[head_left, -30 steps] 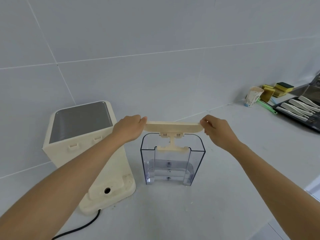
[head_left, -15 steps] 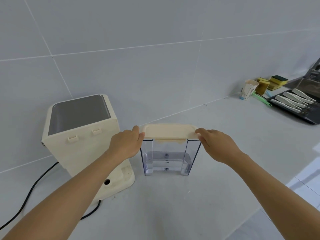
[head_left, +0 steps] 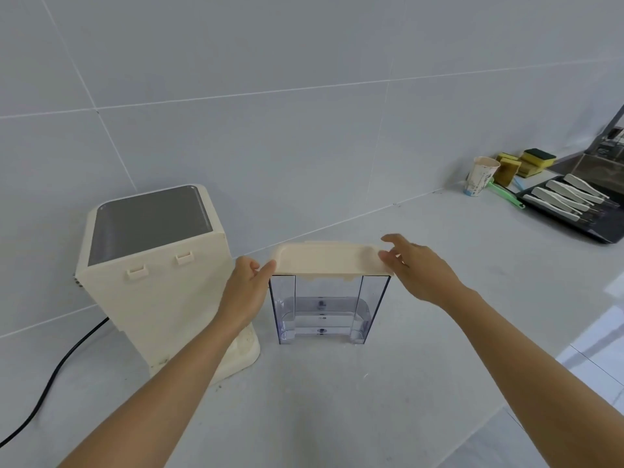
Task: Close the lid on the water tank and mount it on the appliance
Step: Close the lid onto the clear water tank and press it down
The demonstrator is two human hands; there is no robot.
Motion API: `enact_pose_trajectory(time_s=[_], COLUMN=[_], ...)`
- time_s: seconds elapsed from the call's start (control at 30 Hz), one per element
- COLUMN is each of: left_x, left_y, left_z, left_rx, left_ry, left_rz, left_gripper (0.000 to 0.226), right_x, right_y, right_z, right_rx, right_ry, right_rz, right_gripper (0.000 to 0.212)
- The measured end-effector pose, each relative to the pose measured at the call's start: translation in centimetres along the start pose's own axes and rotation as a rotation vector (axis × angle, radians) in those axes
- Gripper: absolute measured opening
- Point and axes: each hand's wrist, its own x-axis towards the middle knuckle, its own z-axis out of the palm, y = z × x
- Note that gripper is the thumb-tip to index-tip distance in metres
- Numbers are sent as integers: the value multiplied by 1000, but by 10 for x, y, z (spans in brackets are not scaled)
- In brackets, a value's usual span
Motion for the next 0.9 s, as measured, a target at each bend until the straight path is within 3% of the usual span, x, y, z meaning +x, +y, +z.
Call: enact_pose_trajectory(time_s=[0.1,0.17,0.23,0.6,0.77,0.9], left_x=[-14,-21,-22,9,32,51], left_y=[3,8,13,24,25,21], left_z=[11,20,30,57,59,57], left_rx=[-382,-507,-524,-524,-395,-276], left_ry=[-28,-73,-85,62,3,-158], left_rz=[-219,-278,-308,-300,-217,-135], left_gripper=[30,59,71,66,57,58], right_x=[17,26,34,37,28,12], right_y=[-2,-6,-9,-8,-4,-15], right_z=[2,5,8,16,16,16], right_rx=[311,504,576,568,552,290], right_ry=[-42,-83,-132,-203,-228,-254], right_rz=[95,168,209,210,231,179], right_gripper=[49,51,52,27,34,46])
